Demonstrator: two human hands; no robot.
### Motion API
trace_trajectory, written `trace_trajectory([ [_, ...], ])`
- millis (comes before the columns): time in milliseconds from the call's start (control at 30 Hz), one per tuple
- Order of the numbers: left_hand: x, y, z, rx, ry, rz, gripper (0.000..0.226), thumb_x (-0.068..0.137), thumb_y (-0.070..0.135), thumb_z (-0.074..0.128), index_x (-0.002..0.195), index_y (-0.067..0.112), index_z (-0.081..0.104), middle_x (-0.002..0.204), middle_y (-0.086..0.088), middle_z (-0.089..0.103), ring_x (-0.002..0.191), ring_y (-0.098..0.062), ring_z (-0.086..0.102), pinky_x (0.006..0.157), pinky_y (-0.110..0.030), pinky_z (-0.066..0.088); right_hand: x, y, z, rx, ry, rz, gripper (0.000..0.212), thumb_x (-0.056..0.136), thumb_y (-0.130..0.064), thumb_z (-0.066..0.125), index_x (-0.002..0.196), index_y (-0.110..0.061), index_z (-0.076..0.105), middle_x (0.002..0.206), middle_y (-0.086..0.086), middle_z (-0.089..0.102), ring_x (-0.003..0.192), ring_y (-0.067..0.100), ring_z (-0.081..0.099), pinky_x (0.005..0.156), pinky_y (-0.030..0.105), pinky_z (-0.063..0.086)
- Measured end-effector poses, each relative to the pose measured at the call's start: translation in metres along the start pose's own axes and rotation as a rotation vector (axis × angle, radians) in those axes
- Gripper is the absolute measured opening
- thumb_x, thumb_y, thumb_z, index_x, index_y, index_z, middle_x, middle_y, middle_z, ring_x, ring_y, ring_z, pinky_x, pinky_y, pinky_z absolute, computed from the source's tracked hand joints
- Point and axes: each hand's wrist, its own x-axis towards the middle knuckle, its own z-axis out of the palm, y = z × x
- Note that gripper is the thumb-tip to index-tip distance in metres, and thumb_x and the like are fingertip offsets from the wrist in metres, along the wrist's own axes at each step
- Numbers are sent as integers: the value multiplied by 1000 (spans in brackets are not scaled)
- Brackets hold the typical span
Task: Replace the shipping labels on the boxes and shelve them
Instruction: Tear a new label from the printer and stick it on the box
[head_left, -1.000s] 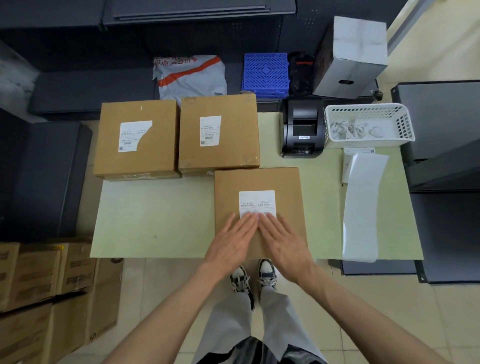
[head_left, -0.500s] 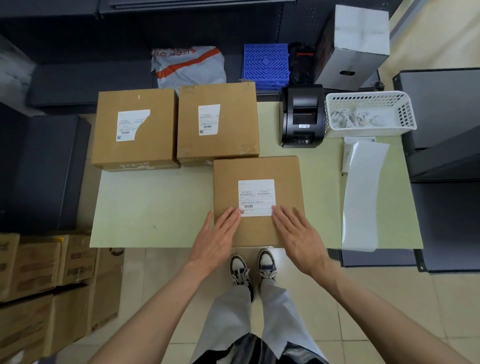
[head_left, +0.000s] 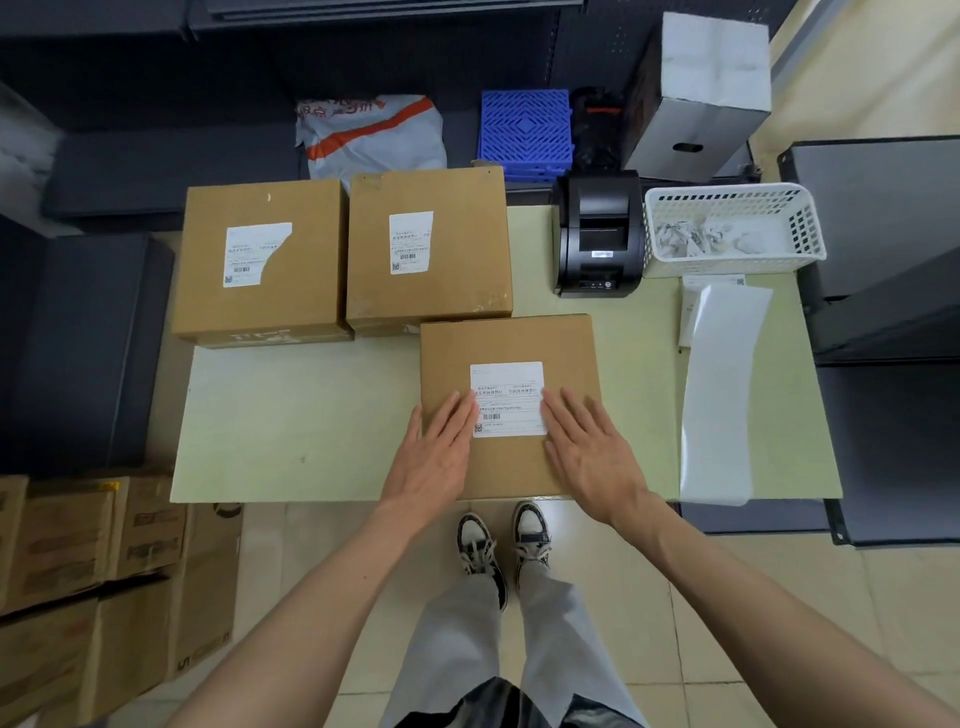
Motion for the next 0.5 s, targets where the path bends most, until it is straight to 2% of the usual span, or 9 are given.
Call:
trace_trajectory([
  [100,4,2,-4,63,-24,22,58,105,19,25,160,7,8,169,-6,-3,156,-24,-1,123,-58,12,2,3,3,-20,-5,-15,57,103,-29,16,146,-1,39,155,14,35,144,33,31,116,47,19],
  [200,11,-2,-15,45,11,35,54,105,24,28,157,7,27,167,-7,21,154,-24,16,122,-54,19,11,4,-7,-22,18,-12,53,99,-27,25,133,-1,56,144,15,50,135,34,45,114,47,23],
  [233,14,-5,-18,38,21,27,54,106,25,26,156,8,28,166,-6,23,153,-23,17,122,-53,19,16,4,-12,-25,35,2,52,97,-26,27,130,-1,59,141,15,53,132,34,48,114,46,24],
  [367,25,-11,-21,66,-34,14,56,108,25,18,161,9,6,169,-4,-2,156,-20,-1,124,-54,9,34,6,-22,6,74,41,52,97,-26,30,136,-1,53,145,14,49,133,32,46,113,47,31],
  [500,29,-10,-17,30,-98,3,58,108,21,18,160,10,-3,168,-2,-14,154,-16,-14,125,-54,1,38,10,-9,-29,16,29,54,98,-27,28,142,-2,46,152,12,41,140,31,39,114,49,33],
])
